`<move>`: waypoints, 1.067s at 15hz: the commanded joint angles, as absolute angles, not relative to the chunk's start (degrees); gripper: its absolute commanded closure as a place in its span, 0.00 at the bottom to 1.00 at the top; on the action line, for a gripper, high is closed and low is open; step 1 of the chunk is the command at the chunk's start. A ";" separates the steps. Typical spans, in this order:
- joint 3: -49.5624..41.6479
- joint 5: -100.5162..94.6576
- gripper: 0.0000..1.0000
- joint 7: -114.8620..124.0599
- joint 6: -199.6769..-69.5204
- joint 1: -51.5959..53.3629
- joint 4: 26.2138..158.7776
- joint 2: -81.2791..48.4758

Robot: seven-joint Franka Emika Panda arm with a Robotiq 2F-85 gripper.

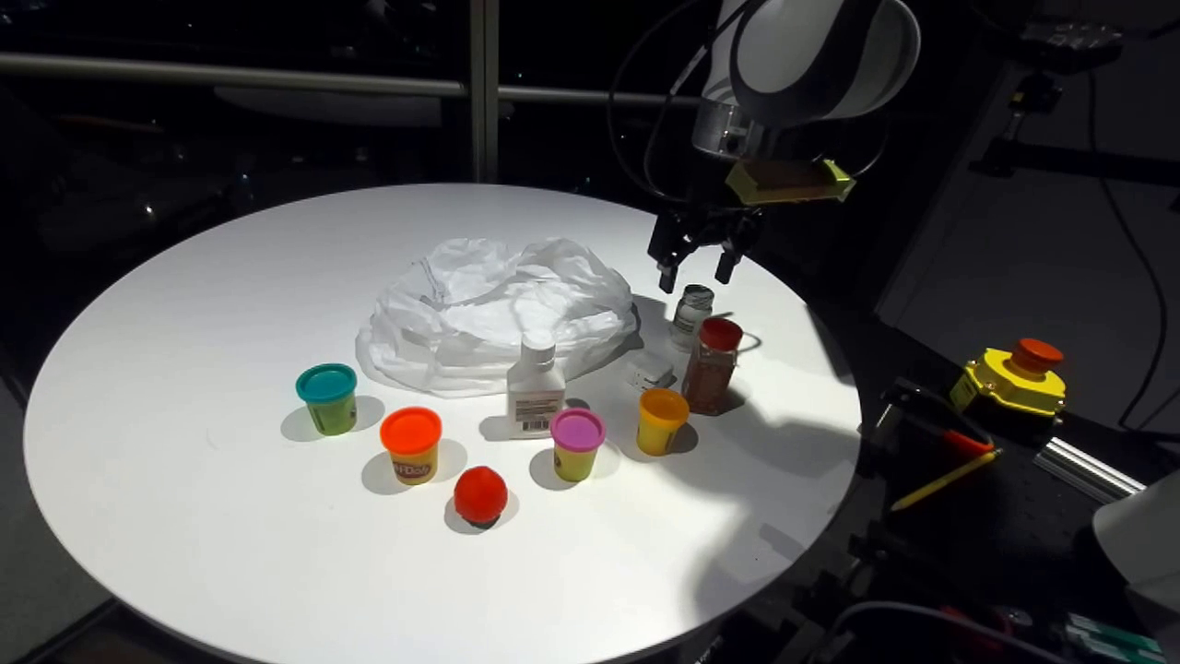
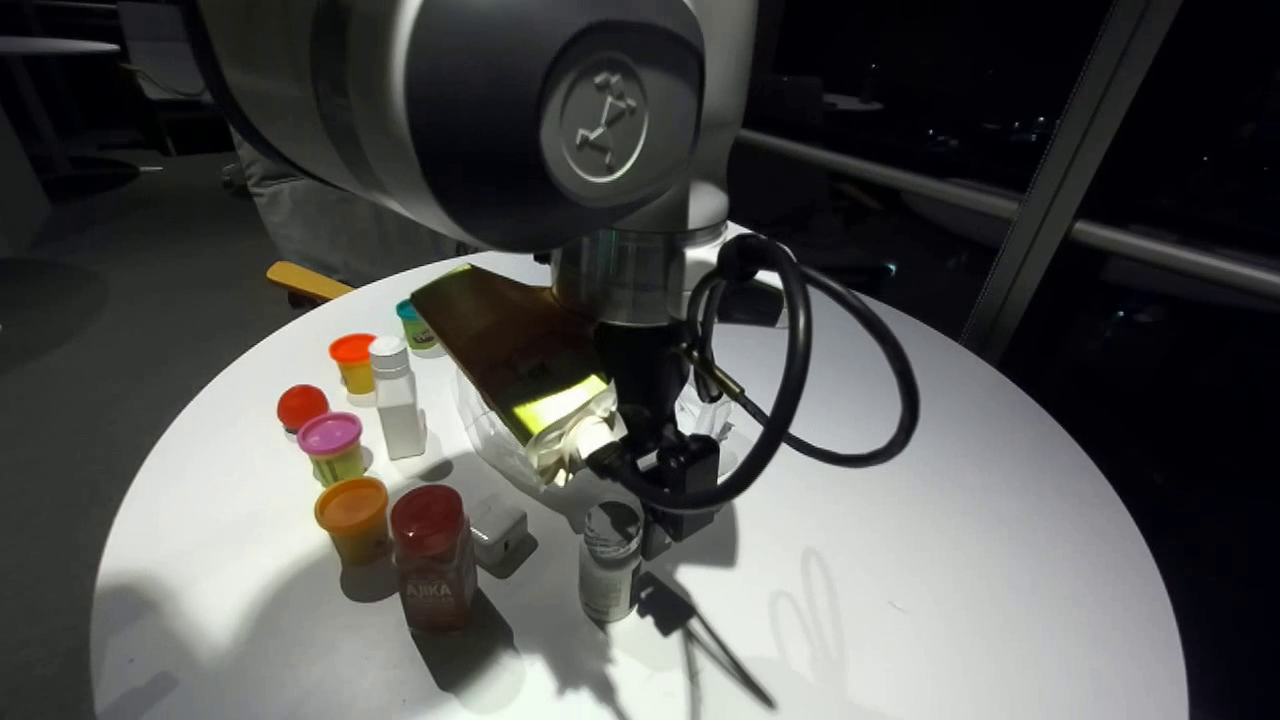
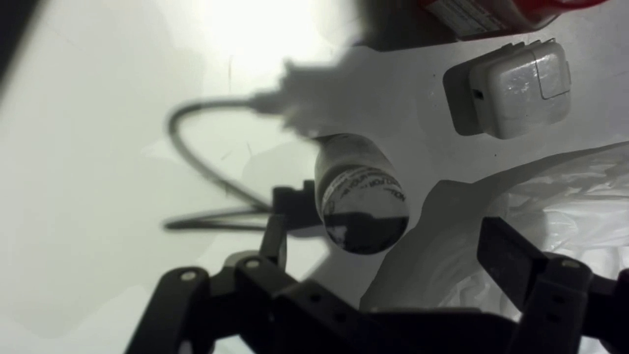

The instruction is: Pick up the objects on the table and put them on the plastic

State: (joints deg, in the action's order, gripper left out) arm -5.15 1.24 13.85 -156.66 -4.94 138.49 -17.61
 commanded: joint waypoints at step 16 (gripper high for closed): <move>-12.71 -6.18 0.80 28.00 -147.77 2.59 139.11 -9.70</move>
